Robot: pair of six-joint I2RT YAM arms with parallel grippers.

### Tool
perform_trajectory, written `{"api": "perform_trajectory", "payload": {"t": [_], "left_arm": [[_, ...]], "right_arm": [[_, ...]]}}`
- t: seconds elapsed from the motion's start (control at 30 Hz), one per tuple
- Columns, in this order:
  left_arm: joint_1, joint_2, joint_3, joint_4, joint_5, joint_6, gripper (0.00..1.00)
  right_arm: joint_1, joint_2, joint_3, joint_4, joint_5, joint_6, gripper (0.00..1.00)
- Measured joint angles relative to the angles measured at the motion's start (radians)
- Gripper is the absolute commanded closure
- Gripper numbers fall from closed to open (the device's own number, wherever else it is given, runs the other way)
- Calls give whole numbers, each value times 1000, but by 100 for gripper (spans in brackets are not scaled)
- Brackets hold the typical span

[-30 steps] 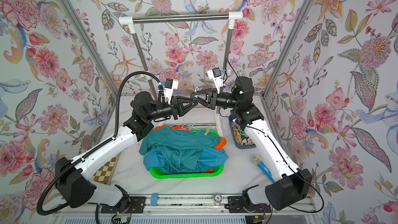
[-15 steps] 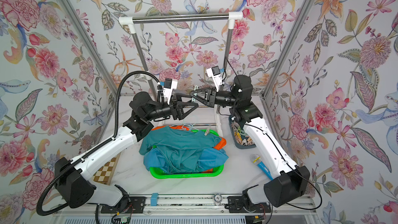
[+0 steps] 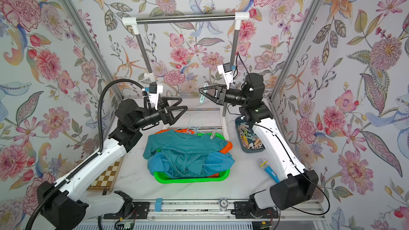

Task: Use clothespins to secure the t-shirt on both sides of the hanger
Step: Open the clothespin, then pick up the hanger from the basket.

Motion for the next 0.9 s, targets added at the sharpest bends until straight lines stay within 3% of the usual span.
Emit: {"api": "perform_trajectory", "payload": {"t": [0.2,0.37,0.6,0.73,0.9], "left_arm": [[46,-83,12,-252,-233,164,0],[46,2,13,-368,-330,228,0],[46,251,48,-469,-352,236,1],[47,327,48,-477,-333,209,7],[46,407,49,-426,-291,163,7]], "right_arm": [[-68,-30,-26,-29,-2,-4,85],[-98,-88,-63,-56,-2,-26,85],[-114,-143,-87,-93,0,-62,84],[-114,-151,-100,-105,1,-79,84],[-114,-151,-114,-121,5,-90,84]]}}
